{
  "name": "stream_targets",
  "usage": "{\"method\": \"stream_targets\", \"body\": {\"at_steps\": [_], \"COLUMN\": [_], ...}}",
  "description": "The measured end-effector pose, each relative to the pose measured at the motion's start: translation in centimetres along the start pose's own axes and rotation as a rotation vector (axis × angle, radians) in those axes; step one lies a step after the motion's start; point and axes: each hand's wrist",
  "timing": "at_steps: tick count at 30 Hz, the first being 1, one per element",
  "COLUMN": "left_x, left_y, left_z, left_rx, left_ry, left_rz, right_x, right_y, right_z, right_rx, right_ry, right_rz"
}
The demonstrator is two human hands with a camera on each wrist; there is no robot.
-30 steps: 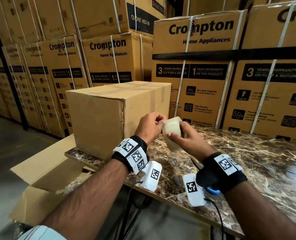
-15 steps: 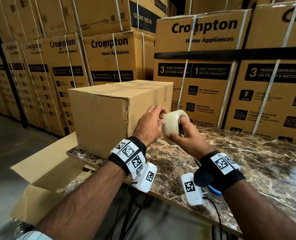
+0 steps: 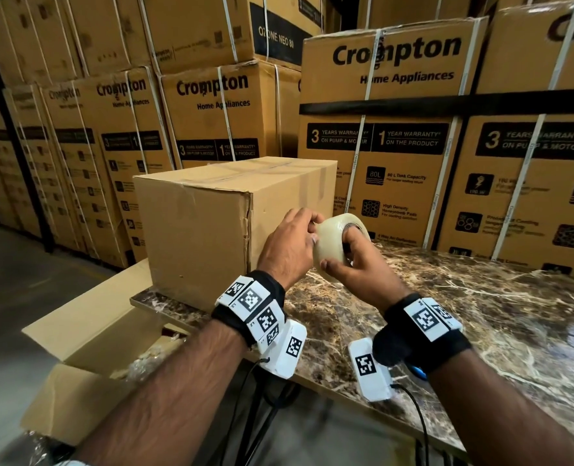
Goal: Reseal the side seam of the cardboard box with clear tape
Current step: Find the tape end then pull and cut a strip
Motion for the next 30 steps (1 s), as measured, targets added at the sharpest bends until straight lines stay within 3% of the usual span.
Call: {"method": "stream_targets", "body": {"at_steps": [20, 30], "left_x": [1.12, 0.48], "left_y": [-0.69, -0.41], "left_z": [0.38, 0.34], "left_rx": [-0.073, -0.048], "left_ry": [0.074, 0.113], "left_rz": [0.036, 0.147], "right_x": [0.77, 0.10], "right_y": [-0.30, 0.26], "right_z": [-0.03, -0.53], "right_rx": [-0.016, -0.004], "right_ry": [-0.101, -0.149], "right_rz": [0.062, 0.084]}}
Point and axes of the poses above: each hand's wrist, its own y-axis towards the middle knuckle, its own x-axis out of the palm, z = x × y, and after that the axes turned 15 degrees about -y, right-handed
